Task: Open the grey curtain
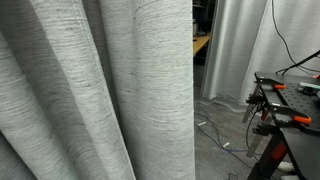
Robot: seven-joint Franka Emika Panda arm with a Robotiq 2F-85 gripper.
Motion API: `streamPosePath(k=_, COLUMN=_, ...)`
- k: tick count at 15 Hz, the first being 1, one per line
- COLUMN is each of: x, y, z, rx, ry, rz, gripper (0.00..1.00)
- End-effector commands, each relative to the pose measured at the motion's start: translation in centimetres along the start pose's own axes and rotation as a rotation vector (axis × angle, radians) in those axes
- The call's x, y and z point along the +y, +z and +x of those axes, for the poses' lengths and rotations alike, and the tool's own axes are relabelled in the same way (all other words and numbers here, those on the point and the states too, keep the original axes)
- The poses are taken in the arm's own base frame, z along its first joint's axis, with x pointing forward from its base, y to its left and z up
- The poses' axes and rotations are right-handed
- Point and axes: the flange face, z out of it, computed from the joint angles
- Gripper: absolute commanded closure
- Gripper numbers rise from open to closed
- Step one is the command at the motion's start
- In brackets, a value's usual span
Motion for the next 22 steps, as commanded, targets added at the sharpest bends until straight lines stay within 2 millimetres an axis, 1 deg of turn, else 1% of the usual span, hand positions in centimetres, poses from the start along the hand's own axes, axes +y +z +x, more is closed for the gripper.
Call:
streamPosePath(k=1, x=-5.9, y=3.7, z=-2.8, rx=-0.092, ry=-0.075, rz=0.1, gripper=1.0)
streamPosePath(k=9, x=-10.6, y=2.9, z=-1.2, rx=-0.058, ry=-0.15, rz=0.143, gripper=1.0)
streamPosePath(k=14, x=-12.3, y=2.7, z=-0.6, rx=-0.052, ry=-0.195, rz=0.126, gripper=1.0)
streamPosePath(k=22, x=-14.9, y=2.5, z=0.7, rx=-0.092, ry=-0.219, rz=0.049, gripper=1.0)
